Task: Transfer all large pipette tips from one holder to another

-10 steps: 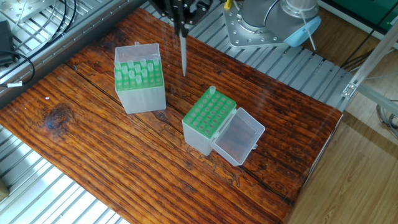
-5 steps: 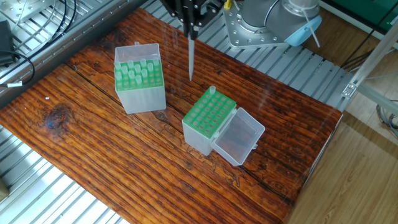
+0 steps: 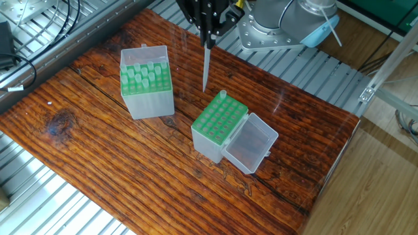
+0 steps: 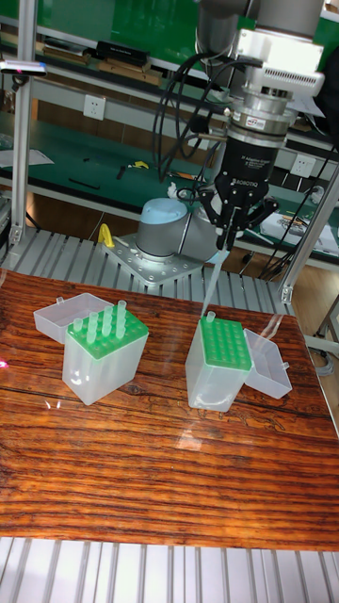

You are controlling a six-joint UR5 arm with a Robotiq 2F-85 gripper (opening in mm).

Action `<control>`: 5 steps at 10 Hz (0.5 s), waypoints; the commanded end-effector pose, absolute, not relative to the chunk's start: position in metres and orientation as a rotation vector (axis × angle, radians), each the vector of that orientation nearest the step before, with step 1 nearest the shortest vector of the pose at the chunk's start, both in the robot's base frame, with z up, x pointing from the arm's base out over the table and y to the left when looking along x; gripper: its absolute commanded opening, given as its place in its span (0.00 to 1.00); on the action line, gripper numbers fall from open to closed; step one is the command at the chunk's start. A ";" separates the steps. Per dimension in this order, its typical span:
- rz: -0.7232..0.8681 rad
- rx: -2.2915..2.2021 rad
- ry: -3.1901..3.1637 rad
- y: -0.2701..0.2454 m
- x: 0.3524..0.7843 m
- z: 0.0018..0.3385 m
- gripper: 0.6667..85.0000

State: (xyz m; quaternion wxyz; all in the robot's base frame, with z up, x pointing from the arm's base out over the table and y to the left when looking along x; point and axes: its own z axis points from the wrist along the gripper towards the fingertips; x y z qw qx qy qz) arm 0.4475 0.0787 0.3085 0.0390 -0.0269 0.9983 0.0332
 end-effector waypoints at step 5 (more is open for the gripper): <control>0.126 -0.041 3.014 0.078 0.471 0.308 0.15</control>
